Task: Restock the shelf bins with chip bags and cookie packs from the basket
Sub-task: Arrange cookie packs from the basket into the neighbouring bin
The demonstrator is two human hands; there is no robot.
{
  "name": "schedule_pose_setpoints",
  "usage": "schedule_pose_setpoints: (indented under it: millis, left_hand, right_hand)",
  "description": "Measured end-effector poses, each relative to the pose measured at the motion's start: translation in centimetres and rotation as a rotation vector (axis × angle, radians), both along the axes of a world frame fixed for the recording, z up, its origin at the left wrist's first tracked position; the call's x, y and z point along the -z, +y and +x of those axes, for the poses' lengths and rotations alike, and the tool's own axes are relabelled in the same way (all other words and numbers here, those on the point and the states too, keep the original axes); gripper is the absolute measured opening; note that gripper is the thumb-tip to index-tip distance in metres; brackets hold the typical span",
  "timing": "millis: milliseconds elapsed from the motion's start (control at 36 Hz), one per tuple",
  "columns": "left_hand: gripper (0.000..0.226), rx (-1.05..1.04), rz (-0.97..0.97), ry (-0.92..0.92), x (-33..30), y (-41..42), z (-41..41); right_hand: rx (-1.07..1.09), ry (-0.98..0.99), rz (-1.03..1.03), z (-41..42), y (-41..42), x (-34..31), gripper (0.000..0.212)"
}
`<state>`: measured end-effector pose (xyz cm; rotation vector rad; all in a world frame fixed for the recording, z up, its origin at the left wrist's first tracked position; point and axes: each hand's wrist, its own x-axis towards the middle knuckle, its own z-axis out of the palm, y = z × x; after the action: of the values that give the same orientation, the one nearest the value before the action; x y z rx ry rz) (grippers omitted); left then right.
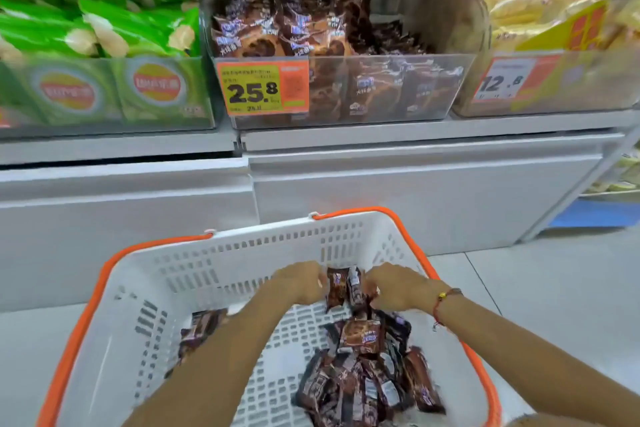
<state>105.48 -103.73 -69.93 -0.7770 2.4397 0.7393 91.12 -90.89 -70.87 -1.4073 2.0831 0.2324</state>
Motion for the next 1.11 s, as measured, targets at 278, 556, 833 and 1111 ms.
schedule_pose_setpoints:
  millis: [278,556,833,1111]
  left_hand:
    - [0.042,-0.411,0.486,-0.026,10.3,5.5,1.5]
    - [0.035,-0.573,0.531,0.045,9.7,5.6,0.0]
    - [0.011,-0.434,0.598,0.153,-2.9,0.4,0.0]
    - [0.014,-0.302,0.408,0.425,-18.7,-3.0,3.2]
  right_hand:
    - [-0.141,0.009,0.148,1.7,1.3,6.3,0.041]
    - [-0.131,-0.010,0.102,1.9,1.1,4.9,0.049]
    - [0.135,-0.302,-0.026,0.7,-0.6,-6.6,0.066]
    - [0.168,-0.457,-0.165,2.5,-3.9,-20.9,0.023]
